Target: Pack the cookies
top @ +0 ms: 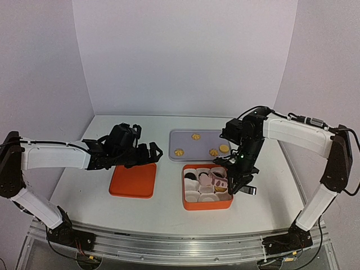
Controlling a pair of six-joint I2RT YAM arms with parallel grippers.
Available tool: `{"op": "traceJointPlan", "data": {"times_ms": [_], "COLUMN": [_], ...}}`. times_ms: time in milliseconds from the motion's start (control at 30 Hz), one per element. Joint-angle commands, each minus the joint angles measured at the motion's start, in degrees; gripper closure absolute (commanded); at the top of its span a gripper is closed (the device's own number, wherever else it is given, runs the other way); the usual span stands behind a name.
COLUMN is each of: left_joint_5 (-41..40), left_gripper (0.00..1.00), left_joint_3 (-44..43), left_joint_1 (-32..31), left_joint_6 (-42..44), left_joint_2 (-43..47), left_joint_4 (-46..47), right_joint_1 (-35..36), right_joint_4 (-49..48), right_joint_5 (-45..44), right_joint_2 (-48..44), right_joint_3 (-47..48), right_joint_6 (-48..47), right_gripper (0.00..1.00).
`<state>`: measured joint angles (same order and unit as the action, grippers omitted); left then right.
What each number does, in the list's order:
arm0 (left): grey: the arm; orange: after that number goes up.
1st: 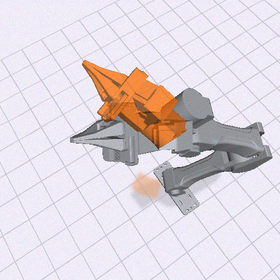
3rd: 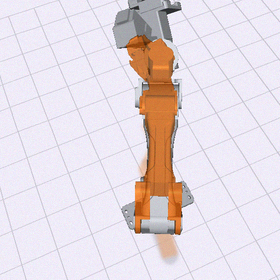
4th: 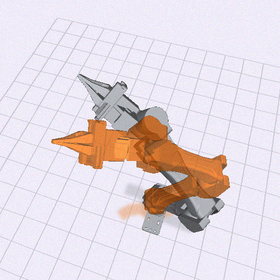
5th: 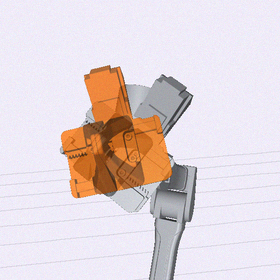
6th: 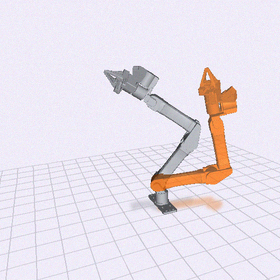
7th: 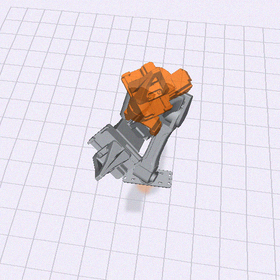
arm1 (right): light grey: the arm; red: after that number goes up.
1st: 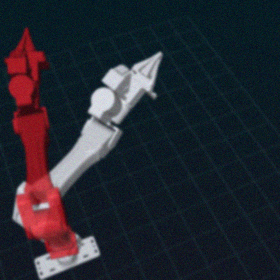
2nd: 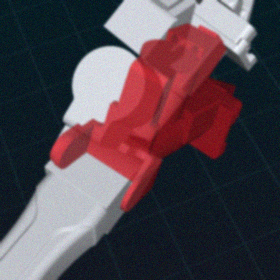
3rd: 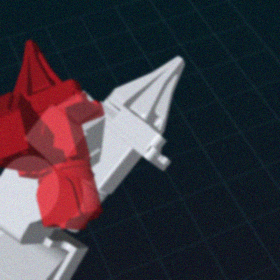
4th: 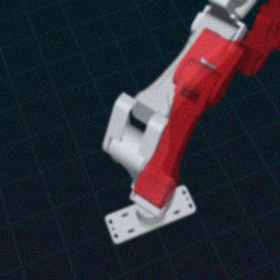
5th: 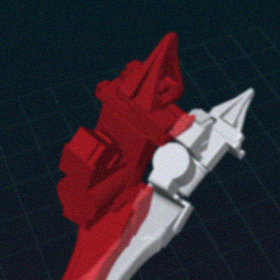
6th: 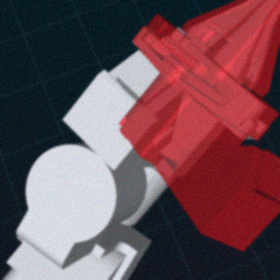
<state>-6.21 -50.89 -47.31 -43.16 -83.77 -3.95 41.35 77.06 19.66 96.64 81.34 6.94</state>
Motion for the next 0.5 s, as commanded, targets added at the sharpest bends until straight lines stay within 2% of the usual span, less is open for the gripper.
{"op": "traceJointPlan", "data": {"times_ms": [0,467], "left_joint_5": [-0.3,-0.3], "left_gripper": [0.00,0.00], "left_joint_3": [-0.6,0.5], "left_joint_1": [0.0,0.0], "left_joint_6": [0.2,0.2], "left_joint_2": [1.3,2.6], "left_joint_4": [1.7,2.1], "right_joint_1": [0.5,0.7], "right_joint_4": [24.9,23.7], "right_joint_5": [-0.5,-2.8], "right_joint_2": [0.9,4.6], "right_joint_3": [-0.5,2.2], "right_joint_6": [0.5,1.3], "right_gripper": [0.89,0.89]}}
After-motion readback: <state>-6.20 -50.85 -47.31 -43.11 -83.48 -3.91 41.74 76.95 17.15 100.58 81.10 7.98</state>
